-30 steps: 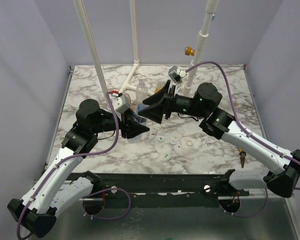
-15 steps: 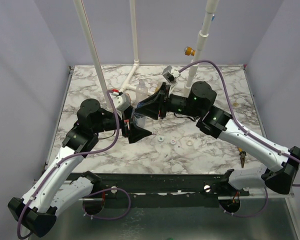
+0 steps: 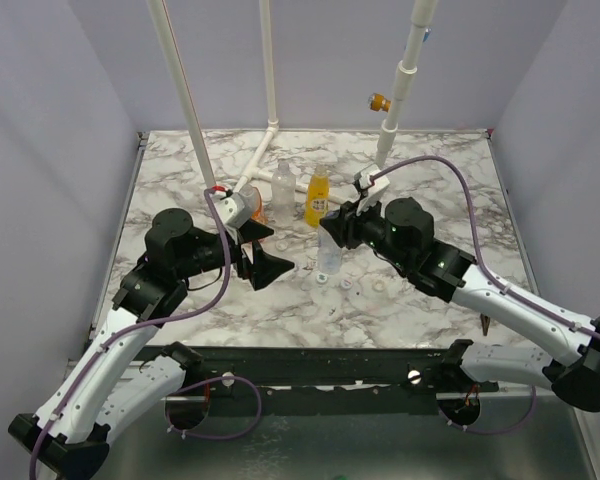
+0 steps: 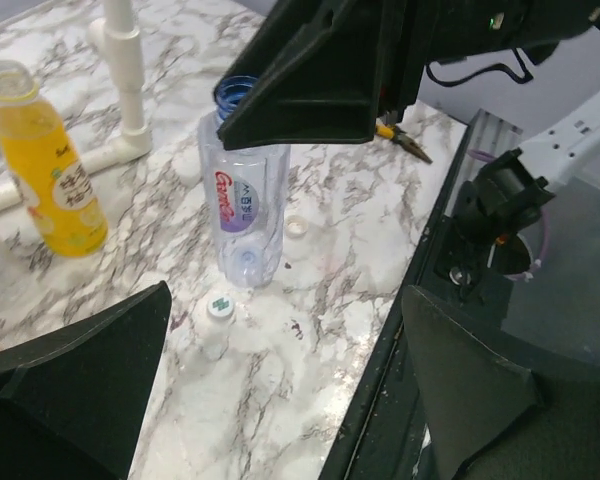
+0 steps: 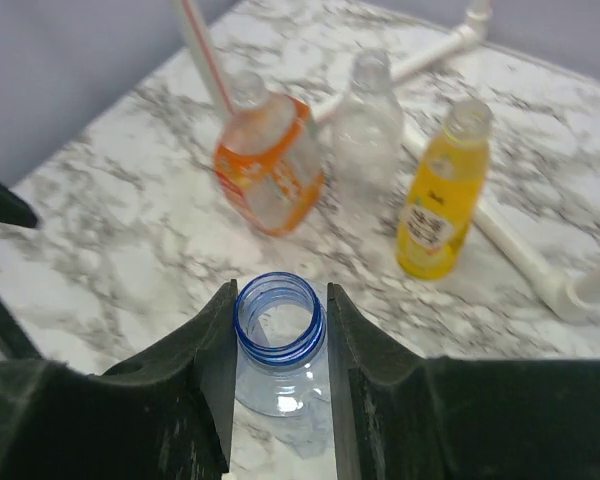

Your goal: Unscrew the bottle caps

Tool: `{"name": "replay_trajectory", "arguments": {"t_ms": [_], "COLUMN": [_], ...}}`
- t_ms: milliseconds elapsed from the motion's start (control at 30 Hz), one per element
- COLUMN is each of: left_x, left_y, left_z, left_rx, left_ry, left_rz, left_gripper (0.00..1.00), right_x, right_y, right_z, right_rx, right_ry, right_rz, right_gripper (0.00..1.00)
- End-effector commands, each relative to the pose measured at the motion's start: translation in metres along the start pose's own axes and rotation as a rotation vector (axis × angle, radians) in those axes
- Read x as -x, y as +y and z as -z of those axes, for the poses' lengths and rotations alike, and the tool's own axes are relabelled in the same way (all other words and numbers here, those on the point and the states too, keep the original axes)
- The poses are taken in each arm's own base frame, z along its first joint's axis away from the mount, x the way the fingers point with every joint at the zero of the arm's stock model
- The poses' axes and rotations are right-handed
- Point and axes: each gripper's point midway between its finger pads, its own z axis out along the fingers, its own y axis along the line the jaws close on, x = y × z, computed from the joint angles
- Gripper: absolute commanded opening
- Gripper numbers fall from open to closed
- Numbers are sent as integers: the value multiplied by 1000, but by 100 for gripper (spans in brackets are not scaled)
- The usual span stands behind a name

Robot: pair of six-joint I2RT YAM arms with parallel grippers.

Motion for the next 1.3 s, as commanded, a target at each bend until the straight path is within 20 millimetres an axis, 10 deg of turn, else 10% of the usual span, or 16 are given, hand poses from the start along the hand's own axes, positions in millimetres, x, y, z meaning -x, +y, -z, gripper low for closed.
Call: {"name": "replay_trajectory", "arguments": {"t_ms": [0,367,1000,1267], "left_x": [-12,-22,-20,-20], "left_y": [28,38,39,40], "left_z": [7,10,10,7], "left_rx": [180,241,249,245], "left_ry": [51,77,68,77], "left_rz": [48,76,77,82], "left_gripper": [99,99,99,99], "right_x": [-19,-33,-99,-106], "right_y": [-59,-113,-128,-128], "right_z": [-6,-30,-51,-47], "right_rx": [-231,-371,-412,-408], "right_ry": [-21,-115,-85,-67], "right_rz": [42,28,-16,-13], "right_gripper": [6,5,6,26]}}
